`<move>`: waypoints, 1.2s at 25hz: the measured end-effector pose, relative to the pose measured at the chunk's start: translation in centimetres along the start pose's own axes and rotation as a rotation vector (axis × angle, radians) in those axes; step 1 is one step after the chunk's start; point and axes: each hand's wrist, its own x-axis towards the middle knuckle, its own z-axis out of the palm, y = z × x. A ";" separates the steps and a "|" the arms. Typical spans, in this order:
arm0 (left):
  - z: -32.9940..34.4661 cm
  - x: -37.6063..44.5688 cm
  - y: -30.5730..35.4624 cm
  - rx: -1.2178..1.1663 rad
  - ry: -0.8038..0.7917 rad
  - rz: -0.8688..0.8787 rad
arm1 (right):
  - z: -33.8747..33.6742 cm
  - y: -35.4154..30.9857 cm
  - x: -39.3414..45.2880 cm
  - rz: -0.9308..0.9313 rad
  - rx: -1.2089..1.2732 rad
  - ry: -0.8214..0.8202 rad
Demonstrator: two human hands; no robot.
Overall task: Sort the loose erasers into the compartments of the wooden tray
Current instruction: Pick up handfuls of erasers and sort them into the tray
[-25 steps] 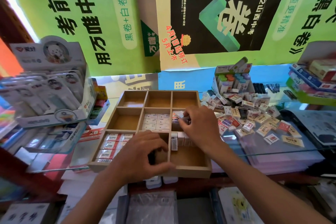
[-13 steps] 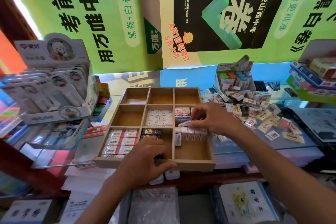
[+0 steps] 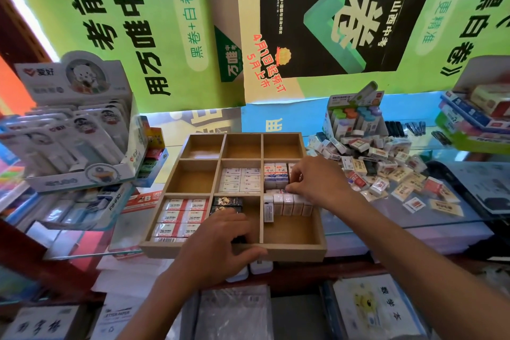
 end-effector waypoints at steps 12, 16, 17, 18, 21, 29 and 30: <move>0.4 0.1 0.1 0.035 0.037 0.014 | -1.2 1.3 -1.3 0.028 0.421 -0.051; 0.9 0.4 0.2 0.042 0.075 0.011 | -1.5 2.8 -3.9 0.074 0.665 0.177; 1.0 0.6 0.3 0.043 0.080 0.006 | -1.4 3.5 -4.8 0.079 0.711 0.195; 1.2 0.9 0.5 0.050 0.086 0.002 | -1.1 4.3 -5.9 0.081 0.731 0.209; 1.2 1.6 1.1 0.039 0.120 -0.018 | -0.1 7.3 -8.6 0.081 0.711 0.250; 5.1 9.1 10.4 0.001 0.355 0.009 | 3.3 17.2 -11.2 0.203 0.687 0.433; 6.3 10.4 11.6 -0.002 0.327 0.010 | 3.8 17.6 -11.5 0.181 0.683 0.407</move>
